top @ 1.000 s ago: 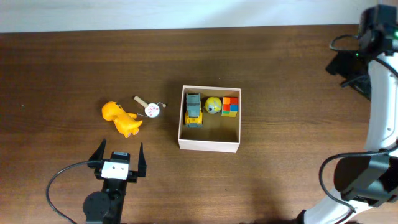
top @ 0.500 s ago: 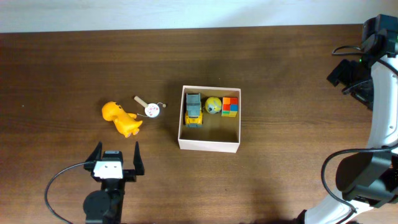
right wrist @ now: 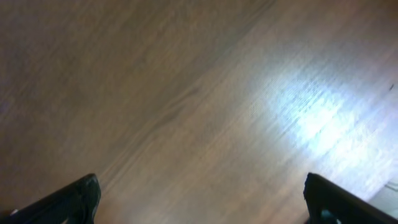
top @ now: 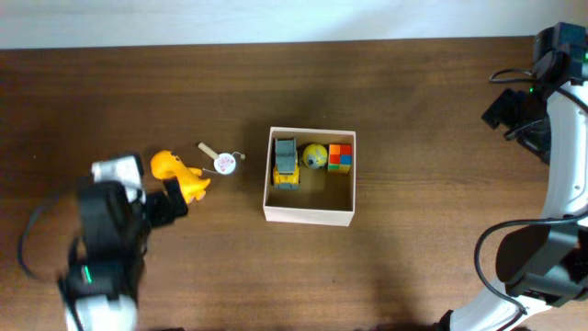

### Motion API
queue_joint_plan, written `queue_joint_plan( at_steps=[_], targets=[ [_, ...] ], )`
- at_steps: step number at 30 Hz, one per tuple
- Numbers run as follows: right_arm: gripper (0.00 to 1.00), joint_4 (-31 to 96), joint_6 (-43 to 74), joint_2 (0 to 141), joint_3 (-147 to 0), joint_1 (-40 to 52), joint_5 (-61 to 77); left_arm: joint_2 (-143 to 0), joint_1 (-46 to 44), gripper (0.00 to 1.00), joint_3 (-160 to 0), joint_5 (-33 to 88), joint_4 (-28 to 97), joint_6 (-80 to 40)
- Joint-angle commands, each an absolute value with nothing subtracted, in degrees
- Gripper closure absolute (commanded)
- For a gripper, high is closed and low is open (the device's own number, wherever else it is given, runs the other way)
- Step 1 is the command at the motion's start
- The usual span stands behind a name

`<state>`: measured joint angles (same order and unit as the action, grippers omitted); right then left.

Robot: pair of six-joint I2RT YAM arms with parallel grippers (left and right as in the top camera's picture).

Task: Pack container
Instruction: 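Move the left gripper to the orange dinosaur and grasp it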

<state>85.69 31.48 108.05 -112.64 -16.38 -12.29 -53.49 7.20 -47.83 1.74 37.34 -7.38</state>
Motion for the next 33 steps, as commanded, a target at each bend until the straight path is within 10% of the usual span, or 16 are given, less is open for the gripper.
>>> queue_joint_plan(
  at_steps=[1,11,14,33],
  targets=[
    [0.01,85.7,32.0,108.5,-112.6,-16.5,-12.4,-68.6,7.7,0.01,-60.8,9.1,45.3,-8.1],
    [0.01,85.7,32.0,108.5,-112.6,-16.5,-12.4,-89.3,7.7,0.01,-66.4,17.1,50.1,-8.1],
    [0.01,85.7,32.0,108.5,-112.6,-16.5,-12.4,-92.4,7.7,0.17,-66.4,16.9,49.3,-9.2],
    [0.01,85.7,32.0,108.5,-112.6,-16.5,-12.4,-95.8,7.6,0.36,-66.4,4.3,44.2,-30.4]
  ],
)
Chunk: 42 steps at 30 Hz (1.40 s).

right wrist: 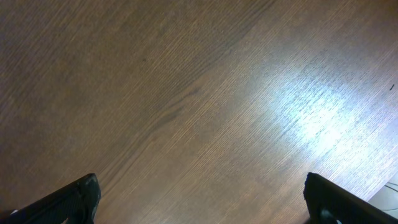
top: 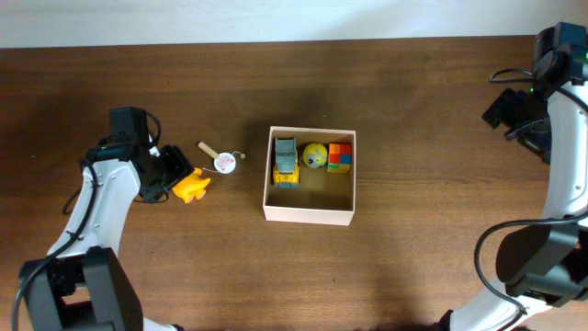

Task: Pack container
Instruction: 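Move the left gripper to the orange dinosaur and grasp it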

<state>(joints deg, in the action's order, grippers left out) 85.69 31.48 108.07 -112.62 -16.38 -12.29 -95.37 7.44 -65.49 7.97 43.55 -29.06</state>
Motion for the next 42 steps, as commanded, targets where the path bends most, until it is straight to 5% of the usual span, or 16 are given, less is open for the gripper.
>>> queue_joint_plan(
  at_steps=[1,9,21,29,31,42],
  targets=[
    [0.01,85.7,32.0,108.5,-112.6,-16.5,-12.4,-95.8,7.6,0.37,-66.4,3.1,44.4,-30.4],
    [0.01,85.7,32.0,108.5,-112.6,-16.5,-12.4,-95.9,7.6,0.54,-66.4,-1.6,43.7,-30.4],
    [0.01,85.7,32.0,108.5,-112.6,-16.5,-12.4,-101.5,7.6,0.58,-66.4,-1.1,42.8,-30.4],
    [0.01,85.7,32.0,108.5,-112.6,-16.5,-12.4,-102.5,7.6,0.85,-66.4,-0.6,42.4,-30.4],
    [0.01,85.7,32.0,108.5,-112.6,-16.5,-12.4,-102.5,7.6,0.98,-66.4,0.7,42.4,-30.4],
    [0.01,85.7,32.0,108.5,-112.6,-16.5,-12.4,-102.5,7.5,0.98,-69.2,8.4,42.6,-24.4]
  ],
)
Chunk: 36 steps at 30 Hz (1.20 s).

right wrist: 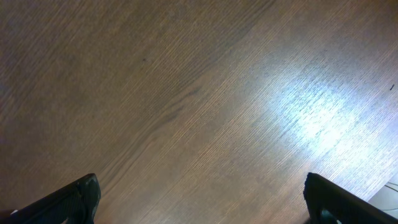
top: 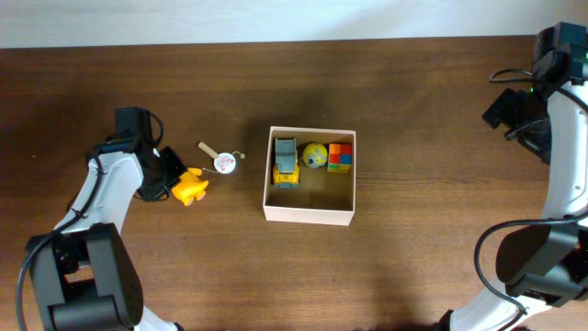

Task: Pack container
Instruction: 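Move the left gripper to the orange dinosaur and grasp it, then lift the dinosaur and carry it over the box with the left gripper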

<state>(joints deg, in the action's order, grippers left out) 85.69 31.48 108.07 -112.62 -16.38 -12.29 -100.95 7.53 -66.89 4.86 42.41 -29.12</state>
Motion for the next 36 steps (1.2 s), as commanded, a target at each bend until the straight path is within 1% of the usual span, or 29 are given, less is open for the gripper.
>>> queue_joint_plan(
  at_steps=[1,6,11,17,19,21,24,27,29,32,34,36],
  targets=[
    [0.01,85.7,32.0,108.5,-112.6,-16.5,-12.4,-102.5,7.5,0.98,-70.1,8.4,42.7,-22.9],
    [0.01,85.7,32.0,108.5,-112.6,-16.5,-12.4,-102.4,7.5,0.98,-75.0,11.4,42.9,-13.7],
    [0.01,85.7,32.0,108.5,-112.6,-16.5,-12.4,-102.3,7.5,0.98,-79.1,13.9,42.8,-8.7],
    [0.01,85.7,32.0,108.5,-112.6,-16.5,-12.4,-102.3,7.0,0.98,-83.3,26.8,42.0,5.6],
    [0.01,85.7,32.0,108.5,-112.6,-16.5,-12.4,-102.1,5.8,0.98,-84.4,31.4,42.0,12.8],
    [0.01,85.7,32.0,108.5,-112.6,-16.5,-12.4,-100.7,2.2,0.98,-85.4,32.4,42.0,21.6],
    [0.01,85.7,32.0,108.5,-112.6,-16.5,-12.4,-98.7,-2.1,0.98,-85.6,31.9,42.0,28.7],
    [0.01,85.7,32.0,108.5,-112.6,-16.5,-12.4,-96.1,-8.3,0.98,-85.6,28.9,42.0,34.9],
    [0.01,85.7,32.0,108.5,-112.6,-16.5,-12.4,-94.8,-12.6,0.98,-85.6,24.0,42.1,37.4],
    [0.01,85.7,32.0,108.5,-112.6,-16.5,-12.4,-93.6,-19.6,0.98,-85.6,13.1,42.3,41.1],
    [0.01,85.7,32.0,108.5,-112.6,-16.5,-12.4,-93.5,-25.2,0.98,-85.6,2.9,42.5,43.6],
    [0.01,85.7,32.0,108.5,-112.6,-16.5,-12.4,-93.5,-29.0,0.98,-85.6,-3.3,43.3,45.6]
  ],
)
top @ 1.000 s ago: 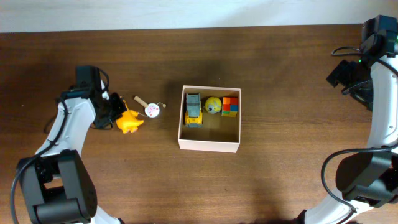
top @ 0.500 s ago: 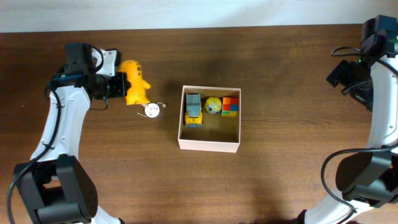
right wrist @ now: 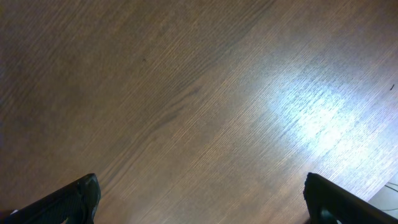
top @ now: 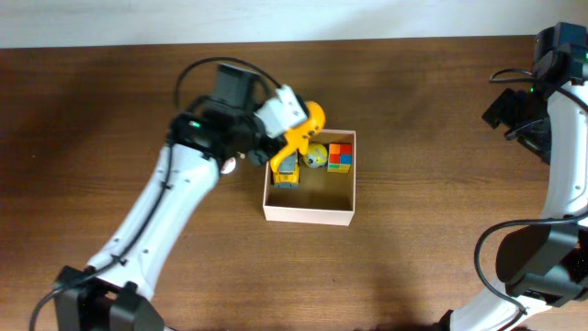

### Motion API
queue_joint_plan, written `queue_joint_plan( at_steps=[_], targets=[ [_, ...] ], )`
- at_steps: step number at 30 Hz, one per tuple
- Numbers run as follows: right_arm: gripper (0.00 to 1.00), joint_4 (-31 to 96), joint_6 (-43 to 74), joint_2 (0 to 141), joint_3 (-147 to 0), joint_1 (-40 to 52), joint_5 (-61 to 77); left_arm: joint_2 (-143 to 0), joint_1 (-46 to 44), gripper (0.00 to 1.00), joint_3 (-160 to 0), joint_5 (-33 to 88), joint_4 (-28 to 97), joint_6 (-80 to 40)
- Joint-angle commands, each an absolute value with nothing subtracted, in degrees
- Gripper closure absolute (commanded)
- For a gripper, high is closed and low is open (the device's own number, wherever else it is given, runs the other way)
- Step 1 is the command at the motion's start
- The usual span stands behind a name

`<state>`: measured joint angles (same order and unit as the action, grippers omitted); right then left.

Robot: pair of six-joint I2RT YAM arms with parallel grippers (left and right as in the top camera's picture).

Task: Pack container
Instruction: 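Lift the dinosaur and carry it over the box with the left gripper, then lower the dinosaur into the box and open the left gripper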

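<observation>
A pale open box (top: 309, 216) sits mid-table holding a yellow-grey toy truck (top: 286, 169), a yellow-green ball (top: 316, 155) and a multicoloured cube (top: 340, 157). My left gripper (top: 285, 138) is shut on an orange toy animal (top: 306, 127), held over the box's far-left corner. My right gripper (right wrist: 202, 200) is open over bare wood at the table's far right, its fingertips (right wrist: 78, 199) wide apart with nothing between them.
A small white round tag on a stick (top: 227, 165) lies left of the box, mostly hidden under my left arm. The right arm (top: 542, 101) stands at the far right edge. Dark wooden table (top: 432, 230) surrounds the box.
My left gripper was at the orange toy on the table left of the box. Now it holds the toy up over the box's far-left corner. The right arm is unchanged.
At first my left arm was at the lower left, near the orange toy standing on the table. Then the gripper was down at the toy, which had shifted slightly and tipped. It stayed there, and now the toy is held over the box.
</observation>
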<state>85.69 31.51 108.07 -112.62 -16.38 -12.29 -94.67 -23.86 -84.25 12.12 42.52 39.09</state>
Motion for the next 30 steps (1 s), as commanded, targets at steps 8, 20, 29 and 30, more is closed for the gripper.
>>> queue_joint_plan(
  at_steps=[8,20,29,30],
  targets=[
    [0.01,85.7,32.0,108.5,-112.6,-16.5,-12.4,-95.7,-36.7,0.98,-85.3,-8.3,51.2,49.8],
    [0.01,85.7,32.0,108.5,-112.6,-16.5,-12.4,-99.1,-42.2,0.98,-85.2,-4.7,55.2,49.8],
    [0.01,85.7,32.0,108.5,-112.6,-16.5,-12.4,-99.7,-43.2,0.50,-85.2,-4.7,55.2,49.8],
    [0.01,85.7,32.0,108.5,-112.6,-16.5,-12.4,-99.7,-43.2,0.41,-85.2,-4.7,55.2,49.8]
  ],
)
